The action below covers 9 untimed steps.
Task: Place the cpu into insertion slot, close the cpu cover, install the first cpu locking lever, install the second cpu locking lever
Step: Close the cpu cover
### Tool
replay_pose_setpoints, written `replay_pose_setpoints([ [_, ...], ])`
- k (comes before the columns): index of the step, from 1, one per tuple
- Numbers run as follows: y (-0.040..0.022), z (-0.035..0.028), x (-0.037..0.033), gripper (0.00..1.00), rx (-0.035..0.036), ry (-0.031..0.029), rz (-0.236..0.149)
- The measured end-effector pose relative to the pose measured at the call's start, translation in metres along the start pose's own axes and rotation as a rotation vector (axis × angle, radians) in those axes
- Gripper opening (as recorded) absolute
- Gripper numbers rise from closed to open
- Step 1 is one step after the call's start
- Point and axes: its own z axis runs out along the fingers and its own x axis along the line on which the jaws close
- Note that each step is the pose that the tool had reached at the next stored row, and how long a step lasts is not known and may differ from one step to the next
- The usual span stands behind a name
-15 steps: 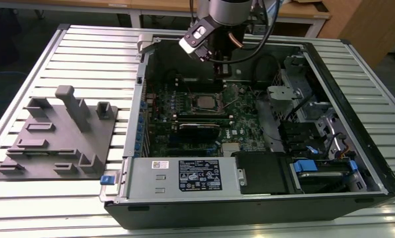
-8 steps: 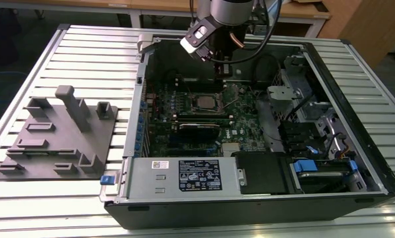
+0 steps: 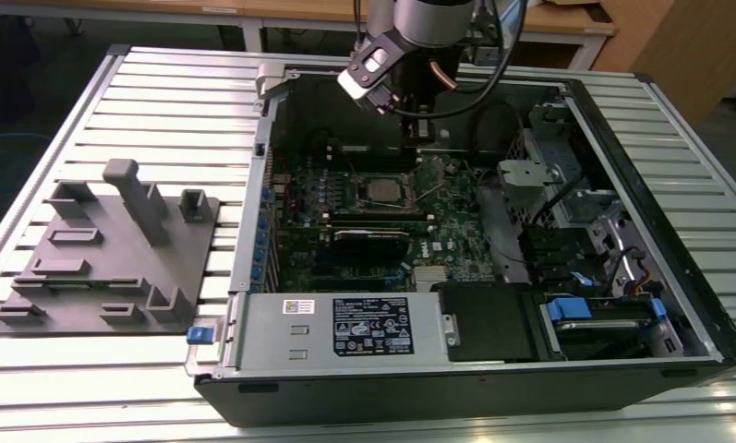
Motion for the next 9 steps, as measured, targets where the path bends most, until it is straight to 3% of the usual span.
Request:
replay_pose_setpoints([
  [9,0.0018,0.0001,0.0,0.11,0.0,0.0,0.0],
])
